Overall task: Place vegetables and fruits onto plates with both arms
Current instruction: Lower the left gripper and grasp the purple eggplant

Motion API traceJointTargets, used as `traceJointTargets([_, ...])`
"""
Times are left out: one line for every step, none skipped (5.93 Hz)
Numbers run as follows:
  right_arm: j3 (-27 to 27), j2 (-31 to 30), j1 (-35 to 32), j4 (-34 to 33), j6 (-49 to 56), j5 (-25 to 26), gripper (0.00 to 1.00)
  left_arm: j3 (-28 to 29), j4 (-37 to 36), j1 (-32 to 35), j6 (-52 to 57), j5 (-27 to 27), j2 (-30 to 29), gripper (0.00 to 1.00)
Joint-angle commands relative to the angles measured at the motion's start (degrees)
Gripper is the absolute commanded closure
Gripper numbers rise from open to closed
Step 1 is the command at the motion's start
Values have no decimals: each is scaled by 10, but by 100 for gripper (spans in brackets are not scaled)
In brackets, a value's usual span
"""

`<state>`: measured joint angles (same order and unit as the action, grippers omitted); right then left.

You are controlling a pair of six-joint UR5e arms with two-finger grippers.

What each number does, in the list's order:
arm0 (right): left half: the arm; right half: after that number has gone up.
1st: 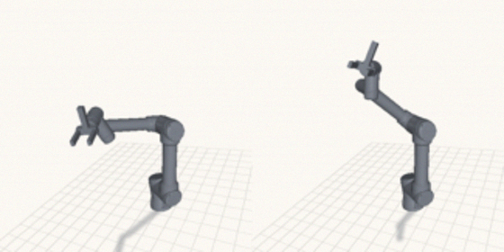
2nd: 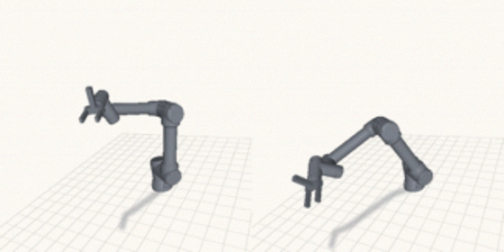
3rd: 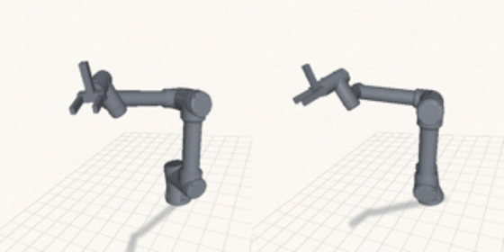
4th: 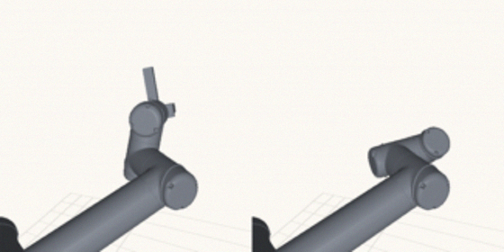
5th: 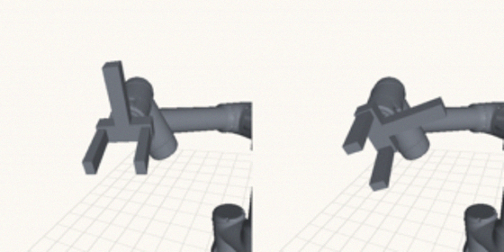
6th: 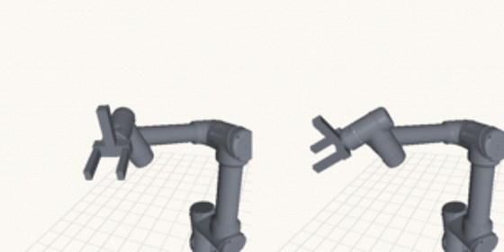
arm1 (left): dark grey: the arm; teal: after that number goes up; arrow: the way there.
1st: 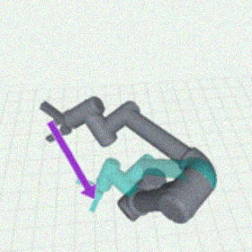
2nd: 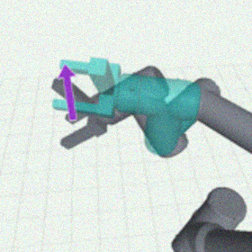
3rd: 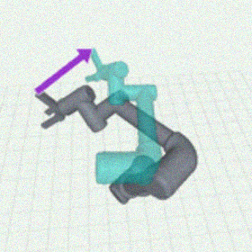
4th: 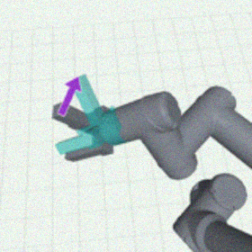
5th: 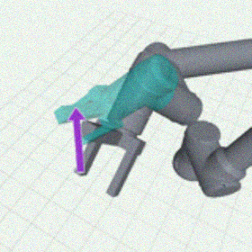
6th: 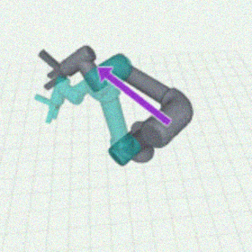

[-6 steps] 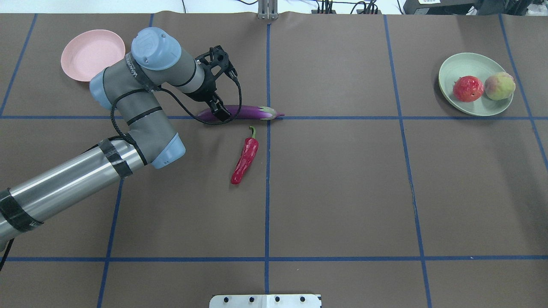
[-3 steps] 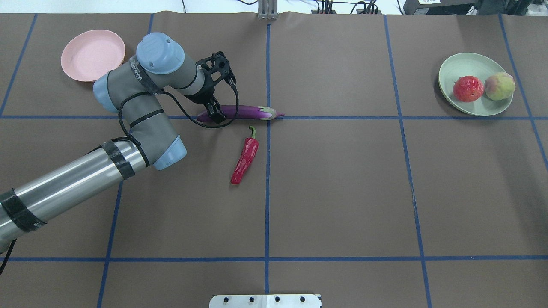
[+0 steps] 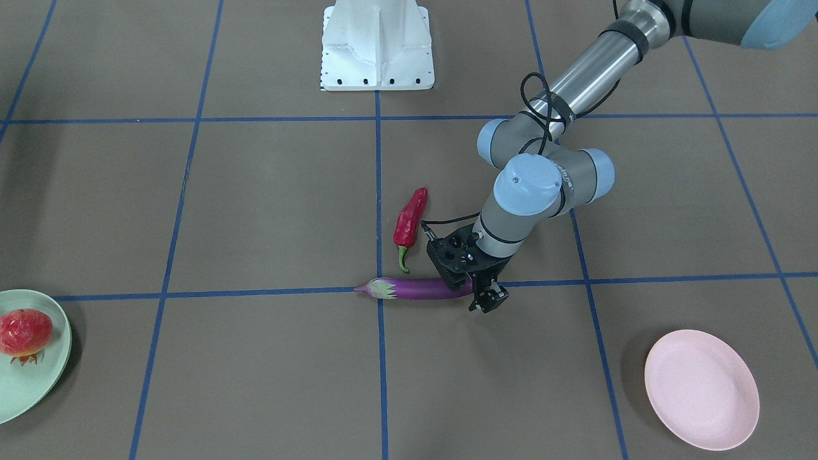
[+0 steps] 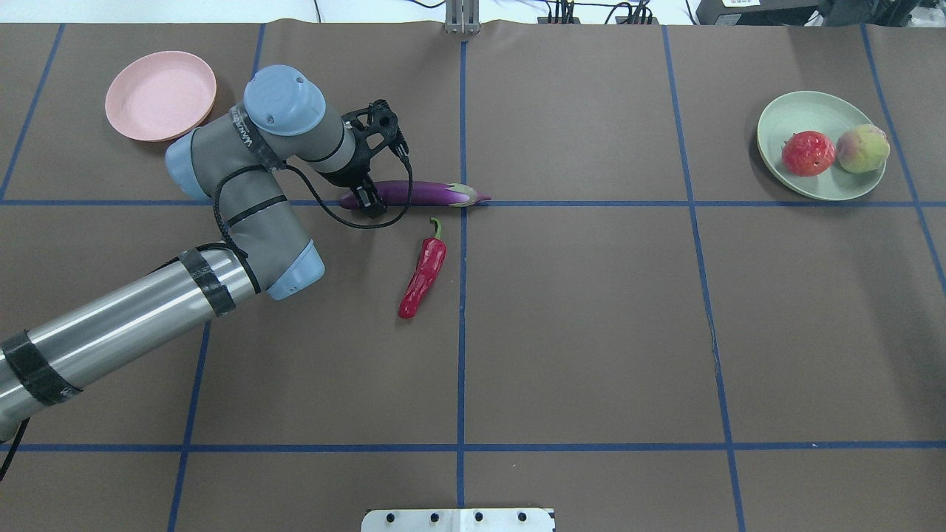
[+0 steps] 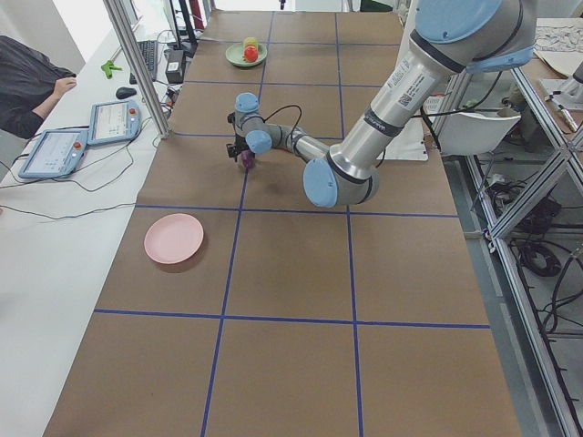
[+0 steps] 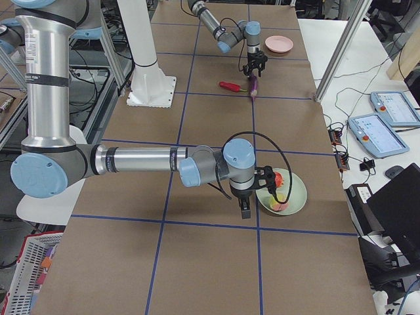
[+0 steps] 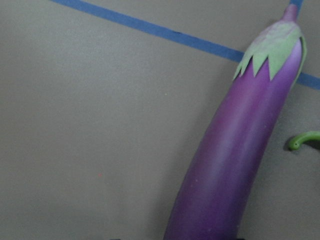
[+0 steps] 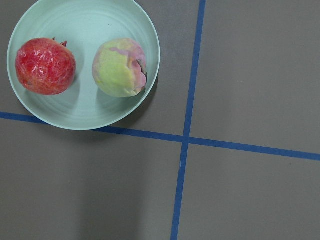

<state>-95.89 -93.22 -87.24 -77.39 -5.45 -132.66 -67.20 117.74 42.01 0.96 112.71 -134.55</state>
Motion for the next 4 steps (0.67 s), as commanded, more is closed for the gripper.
traceJointTargets([0, 1, 1, 0, 0, -1, 0, -67, -152, 22, -4, -3, -1, 100])
traceJointTargets([-1, 1, 1, 0, 0, -1, 0, -99, -213, 31, -8, -4, 0, 100])
traceJointTargets([-1, 1, 1, 0, 0, -2, 0, -108, -218, 53, -44, 6, 4, 100])
traceJointTargets([0, 4, 1, 0, 0, -1, 0, -108, -220, 99, -144, 85, 39, 100])
